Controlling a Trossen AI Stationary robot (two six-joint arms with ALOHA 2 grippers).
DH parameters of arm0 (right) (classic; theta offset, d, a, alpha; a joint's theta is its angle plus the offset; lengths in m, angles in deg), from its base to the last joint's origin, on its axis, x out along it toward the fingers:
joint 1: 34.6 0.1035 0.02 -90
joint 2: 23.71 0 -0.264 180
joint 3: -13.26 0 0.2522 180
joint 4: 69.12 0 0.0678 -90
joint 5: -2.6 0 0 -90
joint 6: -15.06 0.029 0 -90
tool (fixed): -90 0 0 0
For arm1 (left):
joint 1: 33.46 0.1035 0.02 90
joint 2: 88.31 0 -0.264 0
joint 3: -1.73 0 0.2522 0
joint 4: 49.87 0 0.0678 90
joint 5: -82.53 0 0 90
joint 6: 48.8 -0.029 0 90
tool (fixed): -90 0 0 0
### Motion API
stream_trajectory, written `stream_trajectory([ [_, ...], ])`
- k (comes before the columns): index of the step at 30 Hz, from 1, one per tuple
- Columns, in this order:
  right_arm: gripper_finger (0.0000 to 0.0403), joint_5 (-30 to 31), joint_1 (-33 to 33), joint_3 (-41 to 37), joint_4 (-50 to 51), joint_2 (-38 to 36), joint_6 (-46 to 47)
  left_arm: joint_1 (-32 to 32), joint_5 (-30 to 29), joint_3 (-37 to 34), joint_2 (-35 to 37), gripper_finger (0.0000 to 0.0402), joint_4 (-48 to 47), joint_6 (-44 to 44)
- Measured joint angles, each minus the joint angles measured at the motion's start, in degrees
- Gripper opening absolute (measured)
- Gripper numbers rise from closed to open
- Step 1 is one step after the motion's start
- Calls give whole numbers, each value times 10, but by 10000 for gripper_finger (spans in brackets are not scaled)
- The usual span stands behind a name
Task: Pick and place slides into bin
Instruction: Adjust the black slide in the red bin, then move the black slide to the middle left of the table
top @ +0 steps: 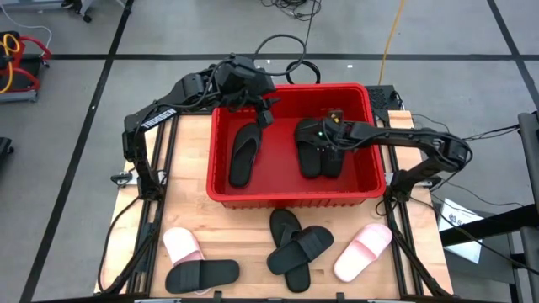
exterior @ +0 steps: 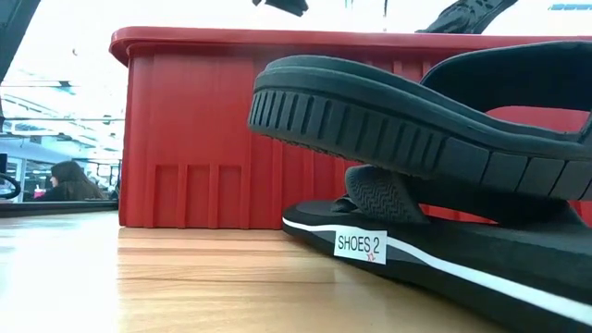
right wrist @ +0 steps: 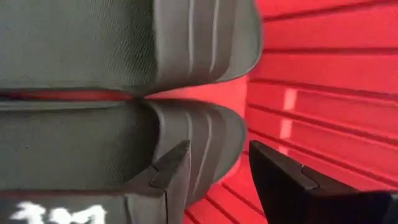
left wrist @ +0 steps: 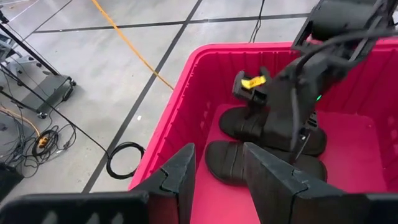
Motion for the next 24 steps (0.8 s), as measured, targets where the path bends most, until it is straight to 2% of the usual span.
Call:
stream_trajectory([
  [7, 151, -5, 22, 0, 14, -95, 28, 0, -29, 0, 4, 134, -22, 3],
  [11, 151, -63, 41, 0, 14, -163, 56, -3, -40, -1, 22, 134, -73, 33],
  [18, 150, -131, 77, 0, 8, -255, 110, -26, -66, -1, 60, 134, -239, 177],
  [22, 150, -168, 94, 0, 0, -288, 122, -56, -102, 0, 70, 134, -342, 270],
  [24, 150, -184, 102, 0, -6, -300, 122, -73, -104, -2, 68, 134, -362, 311],
])
